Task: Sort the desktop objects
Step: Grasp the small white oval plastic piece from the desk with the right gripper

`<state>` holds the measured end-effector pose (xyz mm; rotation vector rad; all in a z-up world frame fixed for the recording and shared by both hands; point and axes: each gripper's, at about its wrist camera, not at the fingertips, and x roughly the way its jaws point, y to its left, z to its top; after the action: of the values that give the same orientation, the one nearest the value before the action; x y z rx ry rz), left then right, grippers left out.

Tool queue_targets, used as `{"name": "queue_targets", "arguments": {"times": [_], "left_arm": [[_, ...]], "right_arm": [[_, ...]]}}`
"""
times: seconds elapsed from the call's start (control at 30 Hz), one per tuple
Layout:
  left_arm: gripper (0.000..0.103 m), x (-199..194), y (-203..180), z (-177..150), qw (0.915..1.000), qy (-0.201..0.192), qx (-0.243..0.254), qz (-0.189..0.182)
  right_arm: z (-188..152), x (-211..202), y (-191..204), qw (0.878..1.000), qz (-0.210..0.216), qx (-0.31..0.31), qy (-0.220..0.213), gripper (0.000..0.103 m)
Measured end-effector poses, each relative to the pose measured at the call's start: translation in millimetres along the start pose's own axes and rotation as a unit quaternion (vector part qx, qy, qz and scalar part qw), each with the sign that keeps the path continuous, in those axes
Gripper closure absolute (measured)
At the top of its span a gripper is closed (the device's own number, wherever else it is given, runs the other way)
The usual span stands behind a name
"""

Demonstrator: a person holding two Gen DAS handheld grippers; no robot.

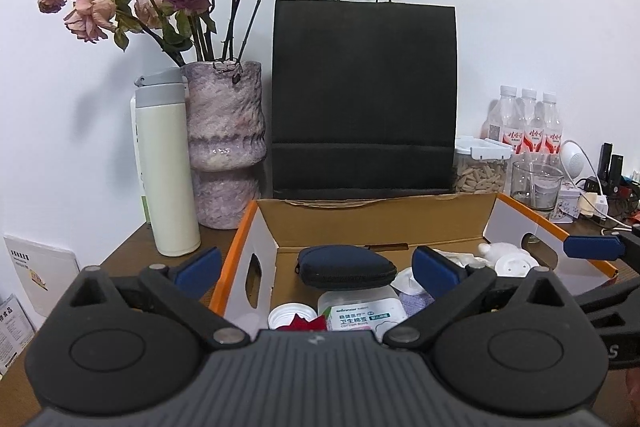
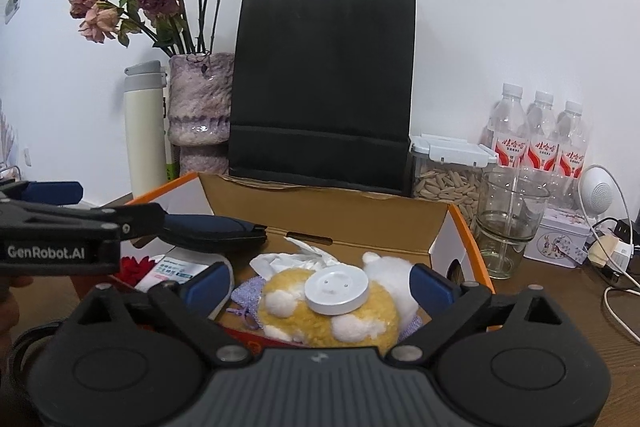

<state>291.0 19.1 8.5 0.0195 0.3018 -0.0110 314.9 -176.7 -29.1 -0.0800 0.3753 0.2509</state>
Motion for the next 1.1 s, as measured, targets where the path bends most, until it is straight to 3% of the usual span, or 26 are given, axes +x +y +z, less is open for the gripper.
{"name": "queue_targets", "arguments": {"times": [0.23, 0.47, 0.93, 1.1], "left_arm": [[0.0, -18.3, 19.6, 2.4, 0.9999, -0.01, -0.002, 0.002], [0.0, -37.8, 47.2, -11.3, 0.9996, 0.021, -0.019, 0.007], [0.0, -82.5, 57.7, -48.2, 0.9968, 0.08, -0.003, 0.008], [0.0, -82.4, 56.3, -52.8, 0.9954, 0.096, -0.004, -0.004]], "right_arm": [[-8.6, -25.4, -2.5, 1.0, -0.001, -0.014, -0.017, 0.006], [-19.6, -52.7, -3.3, 1.0, 0.008, -0.018, -0.021, 0.006], [-53.5, -81.2, 16.0, 0.997, 0.054, -0.031, 0.045, 0.008], [-58.6, -79.1, 25.5, 0.995, 0.057, -0.024, 0.073, 0.021]]}}
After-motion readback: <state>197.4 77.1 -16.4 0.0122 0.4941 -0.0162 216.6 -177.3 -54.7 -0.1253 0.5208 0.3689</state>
